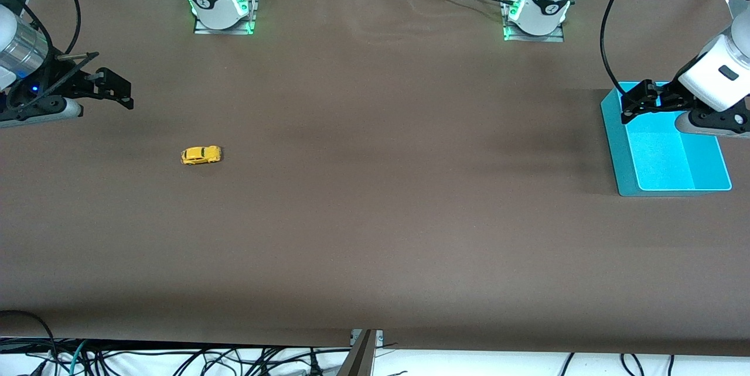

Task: Wind and store yellow beetle car
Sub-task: 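Move the right gripper toward the yellow beetle car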

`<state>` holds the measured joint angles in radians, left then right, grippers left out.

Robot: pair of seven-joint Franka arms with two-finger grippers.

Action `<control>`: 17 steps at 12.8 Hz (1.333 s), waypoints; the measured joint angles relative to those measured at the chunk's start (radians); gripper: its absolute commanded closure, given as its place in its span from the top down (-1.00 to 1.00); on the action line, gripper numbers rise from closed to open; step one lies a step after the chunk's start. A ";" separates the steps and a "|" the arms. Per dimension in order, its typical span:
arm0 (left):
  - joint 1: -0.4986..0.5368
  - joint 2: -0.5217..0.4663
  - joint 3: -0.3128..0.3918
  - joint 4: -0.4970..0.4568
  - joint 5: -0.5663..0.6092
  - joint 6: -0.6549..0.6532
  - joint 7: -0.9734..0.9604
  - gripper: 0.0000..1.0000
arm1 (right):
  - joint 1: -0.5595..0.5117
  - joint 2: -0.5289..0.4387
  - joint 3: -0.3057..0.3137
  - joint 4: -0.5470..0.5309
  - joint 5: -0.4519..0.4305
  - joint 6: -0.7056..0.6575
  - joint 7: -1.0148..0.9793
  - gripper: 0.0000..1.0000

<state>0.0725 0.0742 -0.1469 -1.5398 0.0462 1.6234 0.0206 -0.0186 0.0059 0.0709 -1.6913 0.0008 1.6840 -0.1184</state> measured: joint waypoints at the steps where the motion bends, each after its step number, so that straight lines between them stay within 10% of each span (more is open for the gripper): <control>1: -0.001 0.000 0.000 0.000 0.000 0.000 0.000 1.00 | 0.000 0.002 0.000 0.000 0.000 0.000 0.000 1.00; 17: 0.020 0.087 -0.002 0.005 -0.035 0.004 0.003 1.00 | 0.011 0.034 0.004 0.000 0.000 0.007 0.000 1.00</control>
<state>0.0928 0.1611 -0.1489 -1.5347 0.0113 1.6273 0.0234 -0.0080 0.0398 0.0745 -1.6913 0.0008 1.6911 -0.1183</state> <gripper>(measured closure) 0.000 0.000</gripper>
